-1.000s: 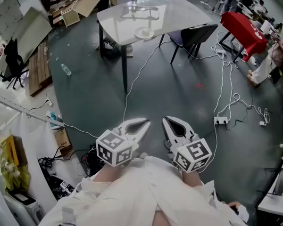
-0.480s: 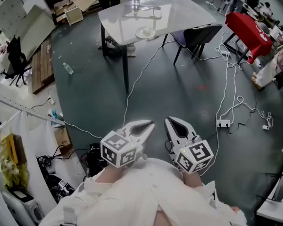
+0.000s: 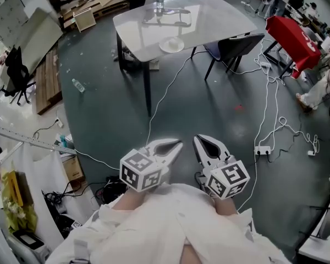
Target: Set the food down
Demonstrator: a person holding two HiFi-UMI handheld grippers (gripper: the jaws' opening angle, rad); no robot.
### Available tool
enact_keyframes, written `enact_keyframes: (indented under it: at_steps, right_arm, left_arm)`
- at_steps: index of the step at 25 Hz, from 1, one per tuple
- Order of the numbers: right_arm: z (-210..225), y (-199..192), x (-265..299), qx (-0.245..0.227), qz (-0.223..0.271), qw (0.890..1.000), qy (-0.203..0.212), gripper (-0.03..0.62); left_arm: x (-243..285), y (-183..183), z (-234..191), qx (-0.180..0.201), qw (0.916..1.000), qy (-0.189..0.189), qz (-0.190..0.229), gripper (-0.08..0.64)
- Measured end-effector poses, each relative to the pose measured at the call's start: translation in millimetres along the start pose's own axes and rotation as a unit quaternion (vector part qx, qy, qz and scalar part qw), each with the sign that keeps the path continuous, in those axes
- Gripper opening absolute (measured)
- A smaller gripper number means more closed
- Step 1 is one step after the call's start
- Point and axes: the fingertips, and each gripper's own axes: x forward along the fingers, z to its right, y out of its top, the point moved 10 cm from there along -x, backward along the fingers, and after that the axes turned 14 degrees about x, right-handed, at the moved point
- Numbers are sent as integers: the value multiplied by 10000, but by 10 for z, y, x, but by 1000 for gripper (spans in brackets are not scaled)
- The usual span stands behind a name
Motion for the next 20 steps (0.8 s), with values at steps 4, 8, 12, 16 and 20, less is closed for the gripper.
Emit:
enact_keyframes:
  at_steps: [4,8,12,16,20]
  right_arm:
    - [107,243,423,-48,41,10000,-11,3]
    - [217,482,862,-94,21,10000,-3,3]
    - [311,646,1315,-82,49,10000,-12,3]
    - [412,790,1716,-24,115,9999,-103,3]
    - [524,853,2016,60,92,9997,-224,3]
  left_arm:
    - [116,225,-460,28,10000,-1,89,23]
    - [249,471,-903,161,9997,-43,160,23]
    - [383,636,-1398,192,9995,-115,205,23]
    - [512,799,-1823,200,9990,-291,292,23]
    - [617,827,-2116,208,9986,-441,186,23]
